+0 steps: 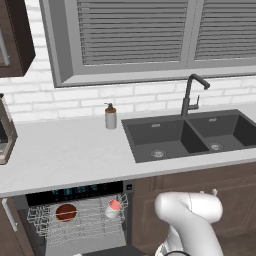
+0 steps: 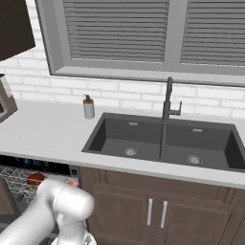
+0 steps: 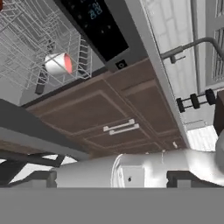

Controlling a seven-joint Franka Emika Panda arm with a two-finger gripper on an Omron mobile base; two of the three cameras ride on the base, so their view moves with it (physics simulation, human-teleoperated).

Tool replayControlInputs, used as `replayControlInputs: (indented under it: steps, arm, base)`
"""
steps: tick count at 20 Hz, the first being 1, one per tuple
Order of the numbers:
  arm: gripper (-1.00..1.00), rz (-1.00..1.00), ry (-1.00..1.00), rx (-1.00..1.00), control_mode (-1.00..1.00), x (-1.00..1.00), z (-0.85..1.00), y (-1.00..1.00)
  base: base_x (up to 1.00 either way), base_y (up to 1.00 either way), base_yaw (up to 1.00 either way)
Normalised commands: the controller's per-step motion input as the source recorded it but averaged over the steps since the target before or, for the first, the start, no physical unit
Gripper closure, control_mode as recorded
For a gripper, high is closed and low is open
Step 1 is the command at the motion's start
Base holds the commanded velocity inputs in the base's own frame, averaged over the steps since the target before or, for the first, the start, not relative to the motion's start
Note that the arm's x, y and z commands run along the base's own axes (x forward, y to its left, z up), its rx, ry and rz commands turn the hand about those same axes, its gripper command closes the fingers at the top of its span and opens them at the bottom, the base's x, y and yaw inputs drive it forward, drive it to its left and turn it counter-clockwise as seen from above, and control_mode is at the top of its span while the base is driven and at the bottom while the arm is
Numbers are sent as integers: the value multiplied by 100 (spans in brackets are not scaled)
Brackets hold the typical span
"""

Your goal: Pick up the cup and bowl from the counter, place them in the dishwasher, and close the dishwasher door.

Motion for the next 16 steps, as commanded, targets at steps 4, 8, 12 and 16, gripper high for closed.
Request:
replayControlInputs:
  steps: [4, 8, 12, 16]
  arm:
    - [-100, 39, 0, -29, -100, -24, -32, -12]
    - [-100, 26, 0, -23, -100, 0, -60, -18]
    - [-100, 18, 0, -17, -100, 1, -78, -8]
    - [-100, 16, 1, -5, -100, 1, -78, 0]
  base:
    - [0, 0, 0]
    - [0, 0, 0]
    - [0, 0, 0]
    - [0, 0, 0]
